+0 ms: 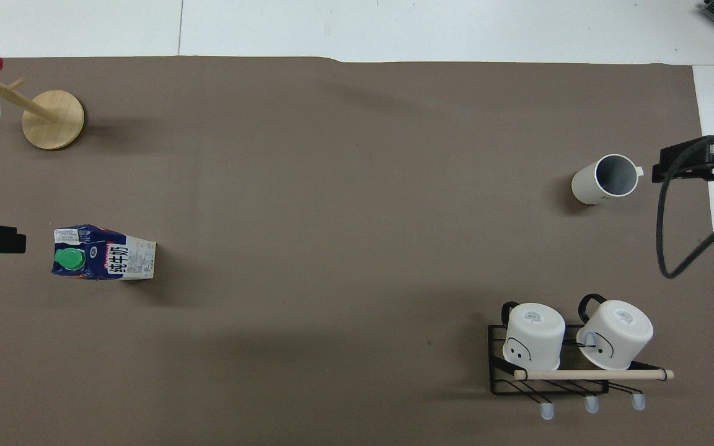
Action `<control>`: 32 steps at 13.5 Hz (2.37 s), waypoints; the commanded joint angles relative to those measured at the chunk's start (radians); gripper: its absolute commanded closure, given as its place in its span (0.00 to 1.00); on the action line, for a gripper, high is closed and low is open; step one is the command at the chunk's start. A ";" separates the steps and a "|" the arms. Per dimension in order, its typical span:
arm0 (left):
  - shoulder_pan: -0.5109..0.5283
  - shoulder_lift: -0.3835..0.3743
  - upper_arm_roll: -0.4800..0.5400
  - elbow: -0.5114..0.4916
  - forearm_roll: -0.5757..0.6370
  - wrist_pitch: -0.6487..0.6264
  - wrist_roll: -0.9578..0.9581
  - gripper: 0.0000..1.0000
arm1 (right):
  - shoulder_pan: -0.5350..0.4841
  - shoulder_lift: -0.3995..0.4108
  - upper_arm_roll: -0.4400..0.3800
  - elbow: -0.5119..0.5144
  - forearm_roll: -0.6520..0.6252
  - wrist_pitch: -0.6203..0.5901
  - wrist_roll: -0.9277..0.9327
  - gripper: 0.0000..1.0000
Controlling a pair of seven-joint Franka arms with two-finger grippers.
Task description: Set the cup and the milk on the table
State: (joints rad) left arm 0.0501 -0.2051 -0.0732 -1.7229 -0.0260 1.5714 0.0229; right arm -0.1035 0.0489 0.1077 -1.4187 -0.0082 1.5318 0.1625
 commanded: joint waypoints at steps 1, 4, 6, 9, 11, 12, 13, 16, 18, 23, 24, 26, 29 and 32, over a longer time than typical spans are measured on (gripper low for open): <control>0.013 -0.002 -0.010 0.006 0.014 -0.017 0.029 0.00 | -0.013 0.000 0.004 0.004 -0.007 0.013 -0.015 0.00; 0.016 -0.007 -0.010 -0.003 0.014 -0.019 0.075 0.00 | -0.019 0.020 0.003 0.004 -0.013 0.065 -0.017 0.00; 0.016 -0.010 -0.008 -0.006 0.014 -0.019 0.075 0.00 | -0.036 0.038 -0.002 0.004 -0.015 0.096 -0.026 0.00; 0.017 -0.008 -0.007 -0.006 0.014 -0.018 0.075 0.00 | -0.054 0.103 -0.002 0.003 -0.013 0.203 -0.031 0.00; 0.017 -0.010 -0.007 -0.007 0.015 -0.019 0.074 0.00 | -0.056 0.140 -0.002 -0.009 -0.013 0.252 -0.032 0.00; 0.017 -0.010 -0.007 -0.009 0.015 -0.018 0.074 0.00 | -0.056 0.141 -0.002 -0.055 -0.015 0.284 -0.044 0.00; 0.016 -0.010 -0.007 -0.009 0.015 -0.018 0.074 0.00 | -0.056 0.135 -0.002 -0.110 -0.013 0.330 -0.072 0.00; 0.016 -0.010 -0.007 -0.043 0.017 -0.007 0.078 0.00 | -0.065 0.137 -0.002 -0.228 -0.015 0.414 -0.109 0.00; 0.016 -0.013 -0.007 -0.075 0.017 0.016 0.078 0.00 | -0.084 0.137 -0.003 -0.322 -0.015 0.529 -0.152 0.00; 0.016 -0.025 -0.007 -0.237 0.018 0.188 0.078 0.00 | -0.108 0.192 -0.003 -0.456 -0.018 0.746 -0.198 0.00; 0.016 -0.024 -0.007 -0.266 0.018 0.226 0.080 0.00 | -0.108 0.207 -0.003 -0.462 -0.024 0.767 -0.196 0.00; 0.016 -0.011 -0.007 -0.306 0.018 0.294 0.083 0.00 | -0.111 0.256 -0.003 -0.462 -0.047 0.824 -0.196 0.00; 0.014 -0.010 -0.007 -0.365 0.018 0.352 0.135 0.00 | -0.111 0.325 -0.003 -0.460 -0.050 0.912 -0.195 0.00; 0.013 0.004 -0.007 -0.431 0.029 0.442 0.167 0.00 | -0.111 0.335 -0.003 -0.463 -0.050 0.924 -0.195 0.04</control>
State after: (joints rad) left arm 0.0501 -0.1952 -0.0718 -2.0982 -0.0205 1.9493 0.1577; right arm -0.2026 0.3818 0.0965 -1.8755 -0.0460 2.4476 -0.0143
